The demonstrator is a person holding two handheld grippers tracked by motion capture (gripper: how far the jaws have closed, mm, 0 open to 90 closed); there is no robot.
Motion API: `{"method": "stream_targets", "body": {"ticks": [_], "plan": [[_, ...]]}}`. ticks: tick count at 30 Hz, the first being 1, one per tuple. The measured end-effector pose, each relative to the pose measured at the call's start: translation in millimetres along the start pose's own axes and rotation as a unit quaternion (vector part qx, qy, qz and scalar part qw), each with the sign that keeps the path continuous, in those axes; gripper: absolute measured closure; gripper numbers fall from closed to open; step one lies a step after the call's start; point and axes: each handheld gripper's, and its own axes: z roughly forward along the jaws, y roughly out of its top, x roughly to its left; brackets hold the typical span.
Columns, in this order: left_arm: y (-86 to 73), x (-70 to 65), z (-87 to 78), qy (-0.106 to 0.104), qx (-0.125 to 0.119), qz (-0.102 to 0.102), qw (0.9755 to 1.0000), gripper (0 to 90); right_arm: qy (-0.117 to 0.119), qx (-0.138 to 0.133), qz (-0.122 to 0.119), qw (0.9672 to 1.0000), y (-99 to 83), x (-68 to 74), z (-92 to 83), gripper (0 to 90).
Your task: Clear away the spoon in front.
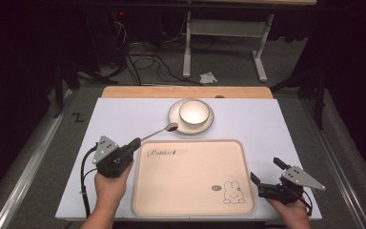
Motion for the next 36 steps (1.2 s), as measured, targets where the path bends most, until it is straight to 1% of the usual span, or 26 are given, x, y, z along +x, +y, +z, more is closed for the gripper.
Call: {"method": "stream_targets", "body": {"ticks": [2, 5, 6, 10, 12, 13, 16, 17, 20, 22, 26, 28, 30, 36], "plan": [[-5.6, -0.7, -4.0, 0.003, 0.005, 0.006, 1.0000, 89.8, -0.001, 0.000, 0.000, 1.0000, -0.2, -0.2, 0.3, 0.6], [-14.2, 0.4, -10.1, 0.003, 0.005, -0.006, 1.0000, 89.8, -0.003, 0.004, 0.006, 1.0000, -0.7, -0.1, 0.0, 0.5], [-16.2, 0.4, -11.0, 0.004, 0.007, -0.007, 0.9999, 89.8, -0.002, 0.003, 0.002, 1.0000, -0.6, -0.7, 0.2, 0.5], [-19.9, -0.9, -15.6, 0.006, 0.011, -0.005, 0.9999, 89.8, -0.001, 0.005, 0.003, 1.0000, -0.9, -0.1, 1.2, 0.5], [-20.8, -4.3, -20.0, 0.004, 0.012, 0.002, 0.9999, 89.8, -0.001, 0.005, 0.000, 1.0000, -0.7, 0.5, 1.3, 0.5], [-21.6, -6.1, -22.1, 0.003, 0.013, 0.008, 0.9999, 89.8, -0.002, 0.005, 0.005, 1.0000, -0.7, 1.3, 0.9, 0.5], [-27.0, -11.5, -26.4, 0.002, 0.014, 0.017, 0.9998, 89.8, -0.003, 0.004, 0.000, 1.0000, -0.7, 0.1, 1.3, 0.5], [-28.9, -12.7, -26.8, 0.004, 0.014, 0.020, 0.9997, 89.8, -0.003, 0.004, 0.004, 1.0000, -1.0, -0.3, 1.5, 0.5], [-37.3, -14.7, -28.3, 0.000, 0.015, 0.011, 0.9998, 89.8, -0.006, 0.006, 0.005, 1.0000, -1.6, -0.7, 1.6, 0.5], [-41.6, -15.3, -30.5, 0.003, 0.013, 0.011, 0.9999, 89.8, -0.005, 0.005, 0.003, 1.0000, -1.6, -0.5, 1.4, 0.5], [-47.9, -14.2, -36.8, 0.008, 0.013, -0.006, 0.9999, 89.8, -0.007, 0.007, 0.007, 0.9999, -1.5, 0.8, 1.2, 0.5], [-48.3, -15.9, -38.8, 0.010, 0.015, 0.001, 0.9998, 89.8, -0.008, 0.009, 0.009, 0.9999, -1.8, 1.1, 1.6, 0.5], [-49.1, -17.3, -39.8, 0.014, 0.013, 0.013, 0.9997, 89.8, -0.009, 0.008, 0.003, 0.9999, -1.7, 1.1, 2.3, 0.5], [-55.1, -10.8, -38.4, 0.019, 0.008, 0.004, 0.9998, 89.8, -0.007, 0.016, 0.004, 0.9998, -2.7, 3.3, 4.3, 0.5]]}}
